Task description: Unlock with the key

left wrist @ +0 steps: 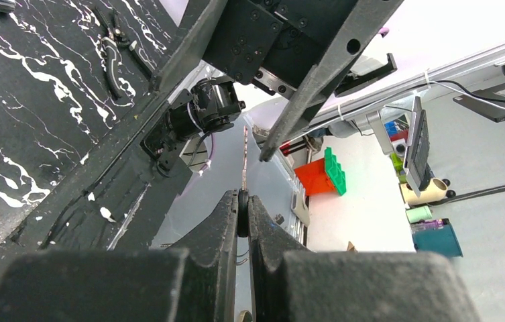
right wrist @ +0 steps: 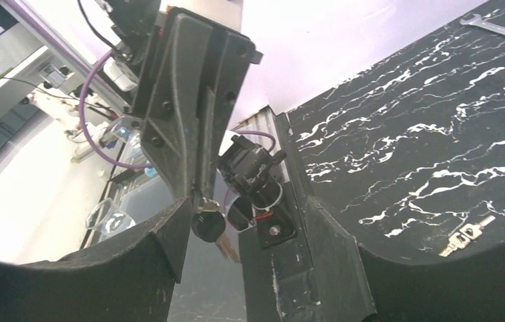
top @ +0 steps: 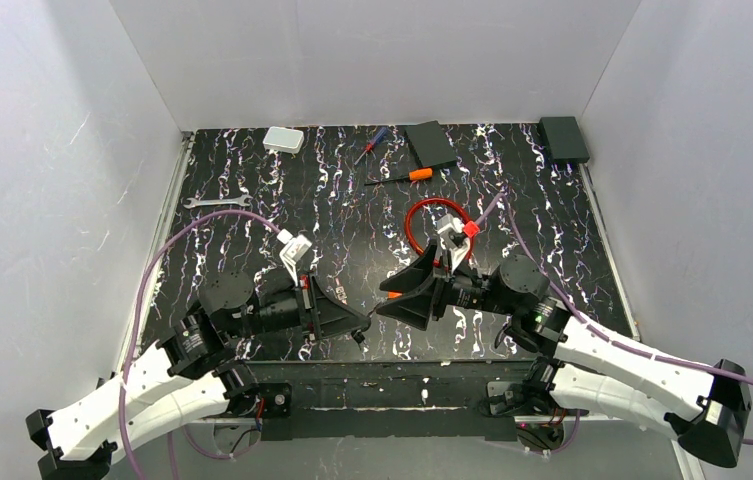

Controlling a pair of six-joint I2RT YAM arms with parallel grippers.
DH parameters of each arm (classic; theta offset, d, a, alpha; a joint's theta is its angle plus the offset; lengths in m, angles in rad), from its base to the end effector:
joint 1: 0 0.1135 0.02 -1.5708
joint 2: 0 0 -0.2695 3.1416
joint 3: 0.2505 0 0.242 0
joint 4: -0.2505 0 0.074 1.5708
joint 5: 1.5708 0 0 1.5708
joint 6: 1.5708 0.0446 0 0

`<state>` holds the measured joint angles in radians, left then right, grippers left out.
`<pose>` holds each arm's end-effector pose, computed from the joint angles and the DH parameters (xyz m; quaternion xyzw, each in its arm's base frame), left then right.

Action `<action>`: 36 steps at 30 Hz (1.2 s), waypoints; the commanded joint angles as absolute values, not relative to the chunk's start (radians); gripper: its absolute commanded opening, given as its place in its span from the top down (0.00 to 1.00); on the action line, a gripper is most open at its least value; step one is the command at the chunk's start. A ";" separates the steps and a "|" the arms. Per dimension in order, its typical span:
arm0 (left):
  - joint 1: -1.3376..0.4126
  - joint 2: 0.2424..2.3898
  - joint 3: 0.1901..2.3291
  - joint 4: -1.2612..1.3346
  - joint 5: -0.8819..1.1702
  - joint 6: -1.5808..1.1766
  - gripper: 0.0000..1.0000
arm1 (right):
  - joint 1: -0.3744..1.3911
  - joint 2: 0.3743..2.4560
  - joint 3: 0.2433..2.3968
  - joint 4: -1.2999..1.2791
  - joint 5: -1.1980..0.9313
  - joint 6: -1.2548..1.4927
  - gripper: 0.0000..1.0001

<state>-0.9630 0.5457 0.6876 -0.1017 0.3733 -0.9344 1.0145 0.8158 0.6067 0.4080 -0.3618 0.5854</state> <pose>0.0601 -0.1149 0.3506 0.1436 0.6787 -0.6508 0.3085 0.0872 0.1701 0.3426 -0.2687 0.5791 0.6254 0.4486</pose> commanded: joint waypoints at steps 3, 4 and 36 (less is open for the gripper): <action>-0.959 0.569 0.722 -0.047 0.407 -0.935 1.00 | 1.012 0.818 0.635 0.555 -0.424 0.650 0.34; -0.960 0.572 0.722 -0.045 0.407 -0.934 1.00 | 1.012 0.819 0.635 0.562 -0.427 0.655 0.35; -0.959 0.643 0.773 -0.174 0.279 -0.850 0.35 | 1.012 0.773 0.718 0.197 -0.225 0.696 0.99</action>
<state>-0.9615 0.6491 0.7368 -0.1295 0.3309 -0.8890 1.0122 0.8085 0.6415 0.3359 -0.3481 0.7074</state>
